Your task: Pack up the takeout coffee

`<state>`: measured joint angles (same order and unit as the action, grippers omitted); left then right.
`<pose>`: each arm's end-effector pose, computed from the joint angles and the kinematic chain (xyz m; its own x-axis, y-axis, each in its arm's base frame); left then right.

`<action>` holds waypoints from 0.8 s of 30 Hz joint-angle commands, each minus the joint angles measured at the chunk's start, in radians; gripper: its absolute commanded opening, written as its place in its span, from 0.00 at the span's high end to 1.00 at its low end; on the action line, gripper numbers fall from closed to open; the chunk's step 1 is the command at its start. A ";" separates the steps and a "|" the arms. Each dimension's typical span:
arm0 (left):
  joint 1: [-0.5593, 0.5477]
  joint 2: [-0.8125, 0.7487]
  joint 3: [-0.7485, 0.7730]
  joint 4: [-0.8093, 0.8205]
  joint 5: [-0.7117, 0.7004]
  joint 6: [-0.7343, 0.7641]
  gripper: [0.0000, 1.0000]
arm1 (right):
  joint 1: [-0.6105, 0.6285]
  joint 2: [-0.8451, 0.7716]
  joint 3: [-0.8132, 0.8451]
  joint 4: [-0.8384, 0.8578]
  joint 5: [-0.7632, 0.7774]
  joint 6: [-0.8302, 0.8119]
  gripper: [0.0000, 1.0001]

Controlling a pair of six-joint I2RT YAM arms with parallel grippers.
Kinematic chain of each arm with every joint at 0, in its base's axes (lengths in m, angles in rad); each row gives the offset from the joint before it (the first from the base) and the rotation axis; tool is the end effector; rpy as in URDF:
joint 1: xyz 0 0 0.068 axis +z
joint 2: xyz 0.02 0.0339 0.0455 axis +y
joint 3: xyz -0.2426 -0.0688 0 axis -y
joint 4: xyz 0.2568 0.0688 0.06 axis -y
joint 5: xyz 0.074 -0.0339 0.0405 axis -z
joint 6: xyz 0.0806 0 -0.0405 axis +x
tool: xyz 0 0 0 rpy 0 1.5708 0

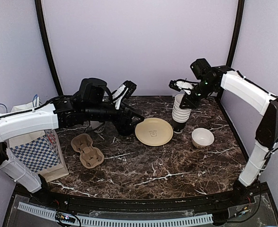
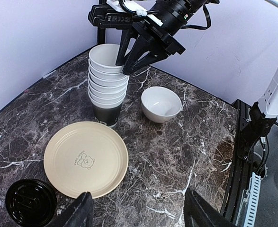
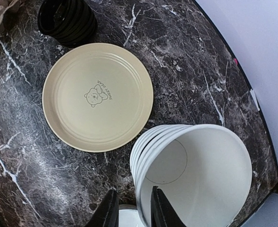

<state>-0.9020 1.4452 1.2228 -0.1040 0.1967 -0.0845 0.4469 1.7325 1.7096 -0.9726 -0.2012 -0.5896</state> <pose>0.2346 -0.3222 0.3070 -0.2727 0.2116 -0.9385 0.8643 0.4824 -0.1424 0.3541 0.1876 0.2787 -0.3389 -0.7666 -0.5455 -0.8542 0.4937 -0.1632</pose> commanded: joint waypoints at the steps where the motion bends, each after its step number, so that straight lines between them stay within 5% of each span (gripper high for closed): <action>1: -0.007 -0.033 -0.014 0.017 -0.006 0.014 0.32 | 0.006 0.008 0.047 -0.014 0.008 0.004 0.85; 7: -0.006 -0.045 -0.029 0.020 0.001 0.003 0.32 | 0.006 0.013 0.043 -0.011 0.015 0.016 0.97; 24: -0.008 -0.073 -0.039 0.004 -0.014 0.025 0.32 | 0.006 0.062 0.074 -0.012 0.081 0.028 0.98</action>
<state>-0.9020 1.4162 1.2015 -0.1020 0.1898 -0.0757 0.4473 1.7714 1.7573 -0.9752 -0.1593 -0.5663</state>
